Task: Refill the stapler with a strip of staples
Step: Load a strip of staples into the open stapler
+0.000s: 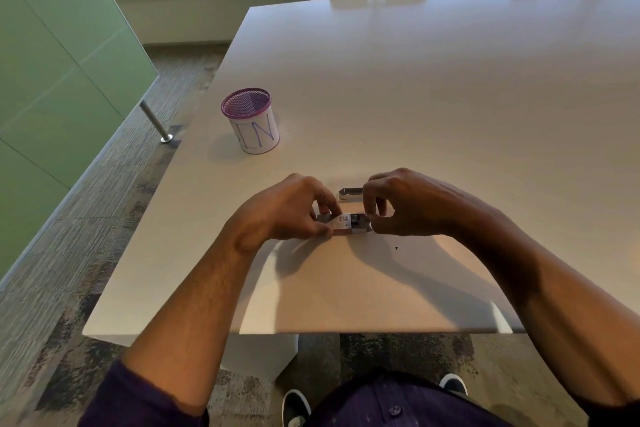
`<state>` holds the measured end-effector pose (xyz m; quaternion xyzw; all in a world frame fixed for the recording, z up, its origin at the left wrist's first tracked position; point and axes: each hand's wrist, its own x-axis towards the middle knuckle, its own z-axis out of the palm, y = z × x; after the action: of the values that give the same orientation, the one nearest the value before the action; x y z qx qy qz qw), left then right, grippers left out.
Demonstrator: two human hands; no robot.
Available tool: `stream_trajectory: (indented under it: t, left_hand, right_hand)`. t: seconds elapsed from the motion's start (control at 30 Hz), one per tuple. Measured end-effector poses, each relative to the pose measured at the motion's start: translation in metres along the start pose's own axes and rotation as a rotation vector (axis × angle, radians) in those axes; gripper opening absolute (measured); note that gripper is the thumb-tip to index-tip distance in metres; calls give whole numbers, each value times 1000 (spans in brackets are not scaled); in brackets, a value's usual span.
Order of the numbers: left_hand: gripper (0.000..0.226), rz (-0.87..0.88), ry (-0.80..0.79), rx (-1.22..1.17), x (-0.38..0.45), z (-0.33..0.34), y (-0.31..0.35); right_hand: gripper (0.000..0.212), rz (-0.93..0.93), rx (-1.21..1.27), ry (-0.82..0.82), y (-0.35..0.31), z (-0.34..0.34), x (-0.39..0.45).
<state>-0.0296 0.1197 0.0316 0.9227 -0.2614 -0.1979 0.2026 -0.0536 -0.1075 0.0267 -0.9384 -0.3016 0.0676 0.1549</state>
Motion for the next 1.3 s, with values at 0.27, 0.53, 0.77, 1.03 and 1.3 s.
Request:
stream_trajectory:
  t: [0.27, 0.53, 0.77, 1.03, 1.3]
  left_hand:
    - [37, 2, -5, -8, 1, -1, 0]
    - [37, 2, -6, -14, 1, -1, -1]
    - [37, 2, -8, -21, 0, -1, 0]
    - [38, 10, -9, -24, 0, -1, -1]
    - [39, 16, 5, -25, -1, -1, -2]
  right_hand:
    - [9, -14, 49, 116, 4, 1, -1]
    - [11, -110, 51, 63, -1, 3, 1]
    - [15, -85, 66, 86, 0, 5, 2]
    - [17, -67, 40, 62, -5, 7, 4]
    - [15, -21, -7, 13, -5, 12, 10]
